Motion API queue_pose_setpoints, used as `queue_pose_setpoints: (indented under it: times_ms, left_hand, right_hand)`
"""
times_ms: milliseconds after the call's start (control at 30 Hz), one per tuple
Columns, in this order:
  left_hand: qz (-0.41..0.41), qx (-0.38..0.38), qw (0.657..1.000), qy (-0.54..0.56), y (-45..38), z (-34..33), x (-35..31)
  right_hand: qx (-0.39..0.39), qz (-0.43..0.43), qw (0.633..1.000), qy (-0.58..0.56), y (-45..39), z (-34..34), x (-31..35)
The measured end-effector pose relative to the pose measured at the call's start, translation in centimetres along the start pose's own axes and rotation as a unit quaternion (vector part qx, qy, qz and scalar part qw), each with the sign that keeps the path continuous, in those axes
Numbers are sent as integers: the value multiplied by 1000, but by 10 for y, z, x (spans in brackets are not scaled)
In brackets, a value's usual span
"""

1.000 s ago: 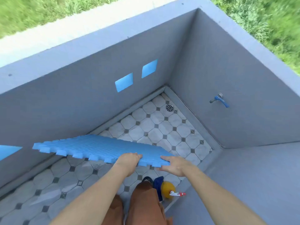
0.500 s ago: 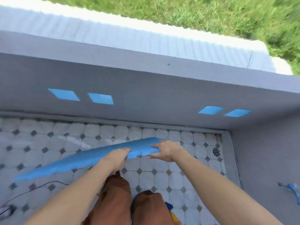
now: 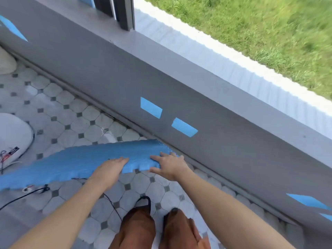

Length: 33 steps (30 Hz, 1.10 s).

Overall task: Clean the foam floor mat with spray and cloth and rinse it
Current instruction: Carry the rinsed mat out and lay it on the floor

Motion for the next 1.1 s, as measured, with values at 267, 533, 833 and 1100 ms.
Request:
queue_pose_setpoints:
  times_ms: [267, 533, 833, 1100]
  left_hand:
    - [72, -109, 991, 19, -19, -83, 101]
    - [144, -90, 984, 51, 29, -166, 134]
    - [199, -154, 963, 101, -70, -169, 95]
    - [158, -90, 976, 119, -173, -199, 34]
  right_hand:
    - [-71, 85, 991, 75, -99, -52, 57]
    - [-49, 141, 983, 110, -114, -109, 111]
    - [-42, 207, 948, 237, -208, -63, 42]
    - [24, 198, 953, 229, -274, -72, -66]
Point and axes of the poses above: each hand's wrist, its own y-axis away from the middle knuckle, its own z-axis out of the back of the hand, x = y × z, the point moved 3 cm from there along -y, towards the middle knuckle
